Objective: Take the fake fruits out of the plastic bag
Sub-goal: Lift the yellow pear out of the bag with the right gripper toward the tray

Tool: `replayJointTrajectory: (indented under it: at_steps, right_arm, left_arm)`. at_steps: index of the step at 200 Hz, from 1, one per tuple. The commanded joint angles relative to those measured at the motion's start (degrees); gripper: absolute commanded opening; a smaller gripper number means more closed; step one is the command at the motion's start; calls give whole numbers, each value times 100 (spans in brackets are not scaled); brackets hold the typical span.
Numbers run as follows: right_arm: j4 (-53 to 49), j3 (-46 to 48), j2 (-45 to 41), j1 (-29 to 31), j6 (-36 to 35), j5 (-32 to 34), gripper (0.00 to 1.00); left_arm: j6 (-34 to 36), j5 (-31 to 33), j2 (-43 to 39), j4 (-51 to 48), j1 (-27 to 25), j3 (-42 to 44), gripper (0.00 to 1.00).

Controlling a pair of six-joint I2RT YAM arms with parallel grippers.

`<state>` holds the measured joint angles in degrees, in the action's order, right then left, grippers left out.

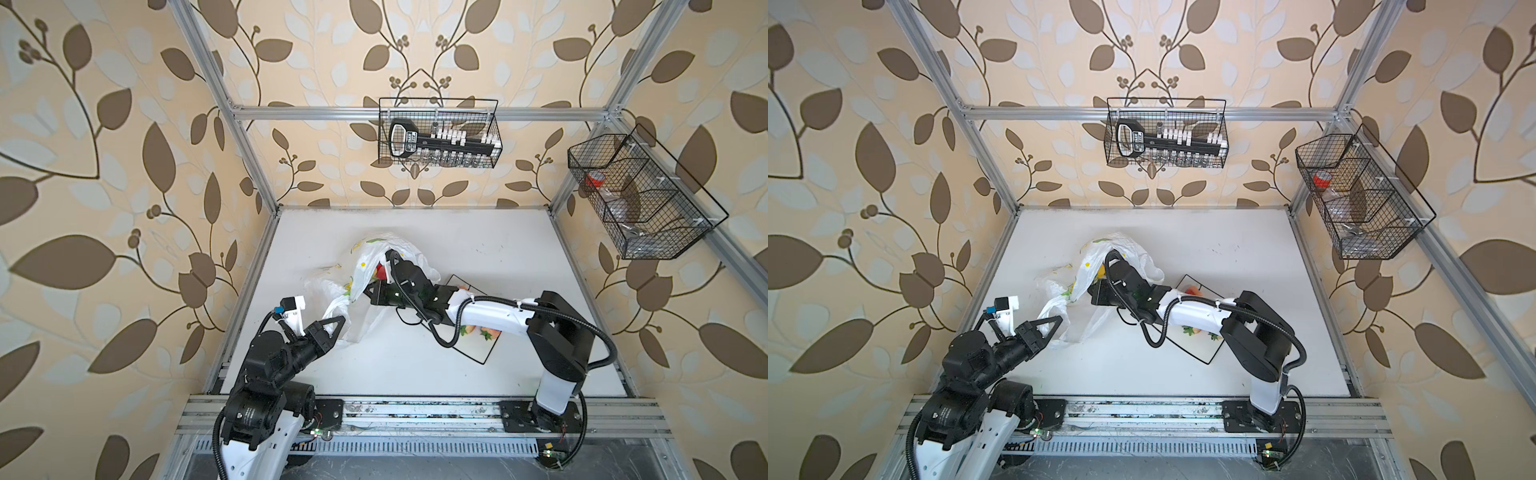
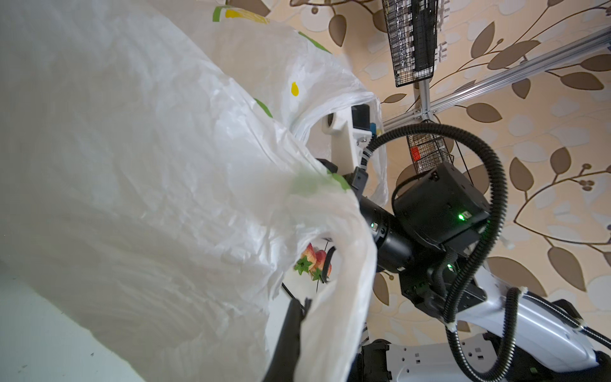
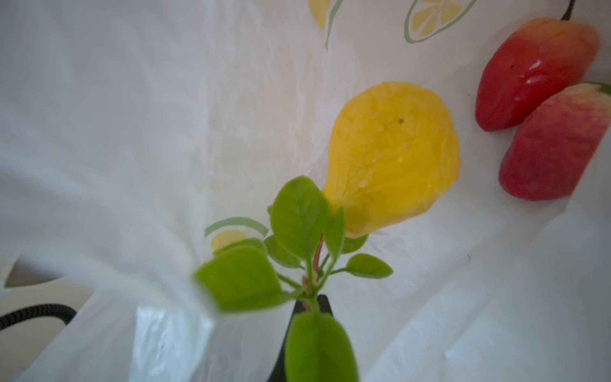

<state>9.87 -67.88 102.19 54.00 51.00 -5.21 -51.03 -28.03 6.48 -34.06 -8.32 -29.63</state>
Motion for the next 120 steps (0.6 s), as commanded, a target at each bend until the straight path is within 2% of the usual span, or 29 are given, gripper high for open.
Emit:
replayJointTrajectory:
  at_steps: [1,27,93,120]
  right_arm:
    - [-670,267,-548,55,-696,-175,5]
    - [-1077,642,-1117,188,-1119,-76,6]
    - [-1544,1743,-2562,571,-1456,-77,7]
    - [-1623,2198,-3295,1107,-1803,682,8]
  left_arm:
    - [25,43,-20,277,-47,4,0]
    - [15,41,-33,277,-47,3,0]
    - [-29,52,-95,268,-47,43,0]
    - [-37,26,-85,297,-48,59,0]
